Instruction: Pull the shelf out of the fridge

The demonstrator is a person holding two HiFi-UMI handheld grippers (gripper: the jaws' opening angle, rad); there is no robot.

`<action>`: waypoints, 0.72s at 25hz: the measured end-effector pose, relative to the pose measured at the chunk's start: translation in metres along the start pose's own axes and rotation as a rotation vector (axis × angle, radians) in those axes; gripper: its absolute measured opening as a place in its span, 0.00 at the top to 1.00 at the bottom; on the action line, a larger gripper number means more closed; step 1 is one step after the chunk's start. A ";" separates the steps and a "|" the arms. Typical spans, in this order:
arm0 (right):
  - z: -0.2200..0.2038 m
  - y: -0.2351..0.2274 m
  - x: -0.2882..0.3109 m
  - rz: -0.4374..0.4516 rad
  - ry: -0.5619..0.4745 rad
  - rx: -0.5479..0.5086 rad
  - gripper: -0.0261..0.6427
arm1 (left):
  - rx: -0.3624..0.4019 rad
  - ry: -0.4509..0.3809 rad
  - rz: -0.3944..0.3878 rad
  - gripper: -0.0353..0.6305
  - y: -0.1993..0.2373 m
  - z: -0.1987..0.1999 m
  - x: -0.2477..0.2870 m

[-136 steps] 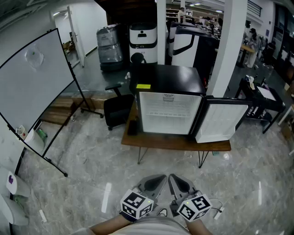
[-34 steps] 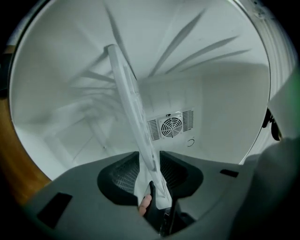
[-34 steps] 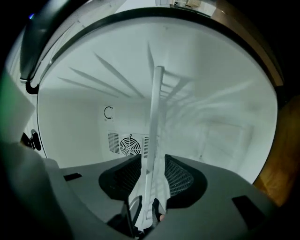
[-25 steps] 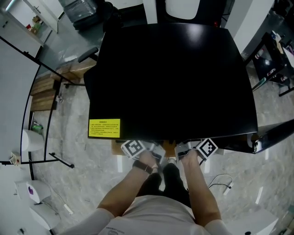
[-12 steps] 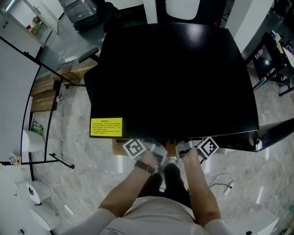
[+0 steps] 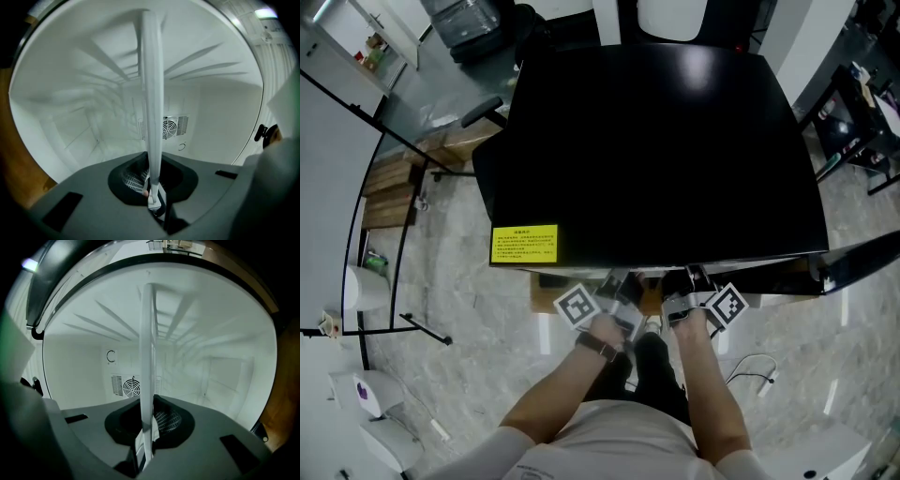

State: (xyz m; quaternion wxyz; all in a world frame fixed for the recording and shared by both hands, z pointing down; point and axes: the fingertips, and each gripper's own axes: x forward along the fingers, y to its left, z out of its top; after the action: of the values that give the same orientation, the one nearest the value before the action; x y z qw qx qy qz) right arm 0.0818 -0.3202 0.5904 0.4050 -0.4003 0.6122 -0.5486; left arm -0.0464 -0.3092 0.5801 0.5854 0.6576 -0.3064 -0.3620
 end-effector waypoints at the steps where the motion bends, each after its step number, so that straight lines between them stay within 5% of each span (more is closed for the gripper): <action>1: 0.000 0.000 -0.001 -0.001 -0.001 0.000 0.90 | 0.001 0.002 -0.001 0.90 0.000 -0.001 -0.001; 18: -0.003 -0.003 -0.013 0.000 -0.024 0.001 0.90 | -0.026 -0.023 -0.010 0.90 -0.006 -0.009 -0.008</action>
State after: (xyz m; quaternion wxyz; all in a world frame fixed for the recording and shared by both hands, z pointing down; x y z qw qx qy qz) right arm 0.0838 -0.3067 0.5942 0.4125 -0.4064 0.6070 -0.5442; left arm -0.0433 -0.2973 0.5758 0.5884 0.6474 -0.3049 -0.3764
